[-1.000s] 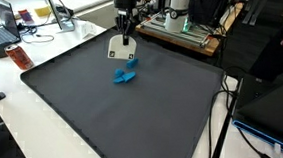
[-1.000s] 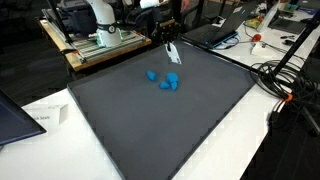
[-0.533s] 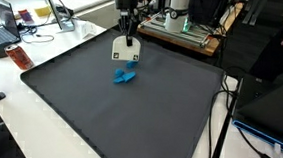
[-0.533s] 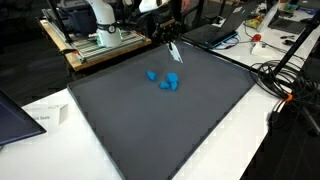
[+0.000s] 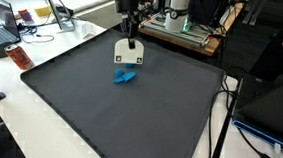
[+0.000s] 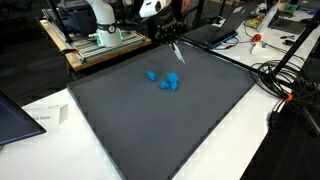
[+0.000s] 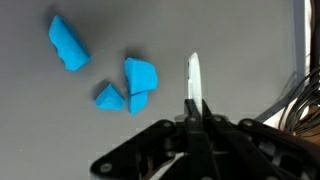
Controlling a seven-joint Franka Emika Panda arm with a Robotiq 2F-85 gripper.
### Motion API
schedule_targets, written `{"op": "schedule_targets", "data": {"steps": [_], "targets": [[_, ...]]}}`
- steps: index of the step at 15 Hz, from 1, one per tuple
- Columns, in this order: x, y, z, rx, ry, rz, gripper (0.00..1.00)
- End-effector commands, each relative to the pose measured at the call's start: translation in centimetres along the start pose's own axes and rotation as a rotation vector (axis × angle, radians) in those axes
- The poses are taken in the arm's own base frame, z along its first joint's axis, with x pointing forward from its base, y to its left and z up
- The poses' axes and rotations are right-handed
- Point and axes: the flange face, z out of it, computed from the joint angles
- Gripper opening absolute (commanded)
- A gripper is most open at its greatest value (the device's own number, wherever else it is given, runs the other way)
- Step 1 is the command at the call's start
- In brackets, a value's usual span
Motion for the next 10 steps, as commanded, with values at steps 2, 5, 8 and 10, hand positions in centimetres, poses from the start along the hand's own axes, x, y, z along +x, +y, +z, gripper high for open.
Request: {"op": "schedule_targets", "data": {"steps": [2,5,8,10], "targets": [[1.6,0.1,2.0,0.035,-0.011,0.061,0.01],[3.0,0.4,3.4,0.055,-0.038,0.121,0.01],[4.7,1.1,5.4,0.05,-0.061,0.18,0.01],[5.8,1.8,6.9,0.042,-0.084,0.213,0.01]]}}
